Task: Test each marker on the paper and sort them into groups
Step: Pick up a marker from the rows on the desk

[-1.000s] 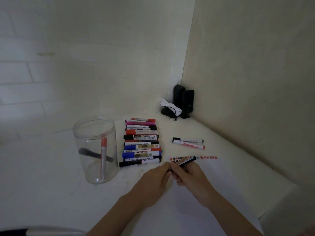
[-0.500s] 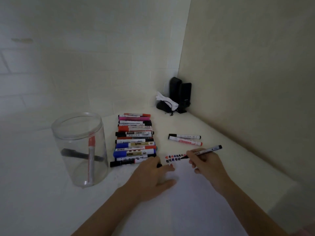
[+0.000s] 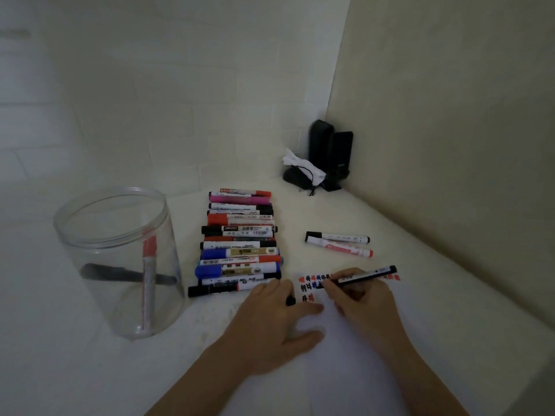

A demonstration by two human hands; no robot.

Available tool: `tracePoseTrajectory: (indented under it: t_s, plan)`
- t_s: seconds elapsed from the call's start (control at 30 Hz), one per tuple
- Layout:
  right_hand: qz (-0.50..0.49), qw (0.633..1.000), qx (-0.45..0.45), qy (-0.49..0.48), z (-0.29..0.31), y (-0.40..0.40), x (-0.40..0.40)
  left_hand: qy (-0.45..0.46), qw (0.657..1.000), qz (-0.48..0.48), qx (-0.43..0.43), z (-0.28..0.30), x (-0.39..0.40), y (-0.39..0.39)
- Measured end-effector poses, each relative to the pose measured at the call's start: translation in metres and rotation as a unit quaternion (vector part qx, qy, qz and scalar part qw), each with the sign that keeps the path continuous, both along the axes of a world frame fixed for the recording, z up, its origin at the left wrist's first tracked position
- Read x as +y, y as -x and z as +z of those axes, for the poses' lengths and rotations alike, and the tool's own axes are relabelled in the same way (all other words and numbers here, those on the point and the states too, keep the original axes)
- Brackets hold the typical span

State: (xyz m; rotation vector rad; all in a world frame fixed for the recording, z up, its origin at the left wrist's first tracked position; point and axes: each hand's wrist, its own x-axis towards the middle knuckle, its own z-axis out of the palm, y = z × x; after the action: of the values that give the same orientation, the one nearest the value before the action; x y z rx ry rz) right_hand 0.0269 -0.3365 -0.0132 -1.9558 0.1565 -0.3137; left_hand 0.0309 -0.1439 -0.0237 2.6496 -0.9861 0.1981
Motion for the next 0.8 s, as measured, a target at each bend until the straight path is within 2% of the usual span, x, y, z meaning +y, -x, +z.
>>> tracePoseTrajectory:
  t_s: [0.3, 0.8]
  plan:
    - [-0.027, 0.998, 0.005, 0.063, -0.0057, 0.0005, 0.0021, 0.014, 1.000, -0.004, -0.014, -0.0047, 0.0000, -0.0026]
    - [0.001, 0.998, -0.026, 0.060, -0.0049, 0.0046, 0.0035, 0.028, 0.999, -0.002, -0.025, -0.0064, -0.0005, -0.0030]
